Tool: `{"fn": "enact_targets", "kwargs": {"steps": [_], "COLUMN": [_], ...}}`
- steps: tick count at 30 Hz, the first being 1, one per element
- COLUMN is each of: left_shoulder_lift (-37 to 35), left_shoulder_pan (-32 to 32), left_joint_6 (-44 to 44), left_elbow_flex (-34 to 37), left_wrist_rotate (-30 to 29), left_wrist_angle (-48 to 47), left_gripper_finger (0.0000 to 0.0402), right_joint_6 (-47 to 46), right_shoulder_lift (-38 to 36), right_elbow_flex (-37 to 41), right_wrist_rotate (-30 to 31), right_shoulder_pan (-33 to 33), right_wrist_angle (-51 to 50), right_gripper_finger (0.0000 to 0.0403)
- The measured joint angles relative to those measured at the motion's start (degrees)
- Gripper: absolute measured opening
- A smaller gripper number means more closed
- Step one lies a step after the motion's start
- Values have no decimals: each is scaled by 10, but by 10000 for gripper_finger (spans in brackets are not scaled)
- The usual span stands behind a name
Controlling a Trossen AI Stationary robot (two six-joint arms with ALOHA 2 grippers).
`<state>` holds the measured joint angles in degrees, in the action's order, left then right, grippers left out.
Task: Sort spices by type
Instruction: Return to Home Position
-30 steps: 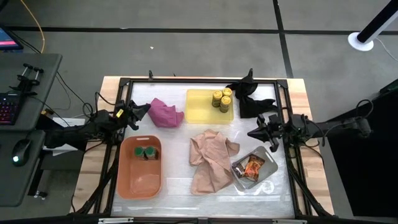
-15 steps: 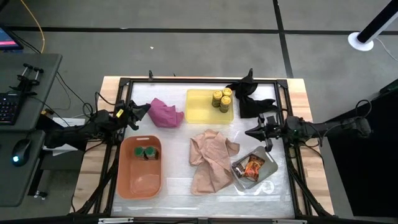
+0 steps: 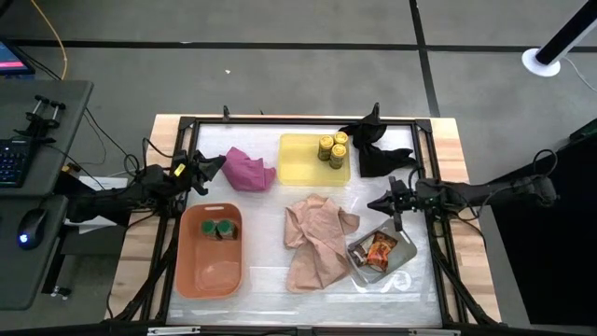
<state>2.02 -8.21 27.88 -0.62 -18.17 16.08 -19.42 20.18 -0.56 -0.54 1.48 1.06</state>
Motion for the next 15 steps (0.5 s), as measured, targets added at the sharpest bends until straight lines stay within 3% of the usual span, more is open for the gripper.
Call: {"fn": "enact_targets", "kwargs": {"steps": [5,15], "left_shoulder_lift": [0,0], "left_shoulder_pan": [0,0], "left_joint_6": [0,0], "left_elbow_flex": [0,0], "left_wrist_rotate": [0,0], "left_wrist_angle": [0,0], "left_gripper_finger": [0,0], "right_joint_6": [0,0], "right_shoulder_lift": [-15,-194], "right_elbow_flex": [-1,-1], "right_wrist_rotate": [2,1], "right_shoulder_pan": [5,9], "right_wrist_angle": [-6,-6], "right_gripper_finger": [0,0]}}
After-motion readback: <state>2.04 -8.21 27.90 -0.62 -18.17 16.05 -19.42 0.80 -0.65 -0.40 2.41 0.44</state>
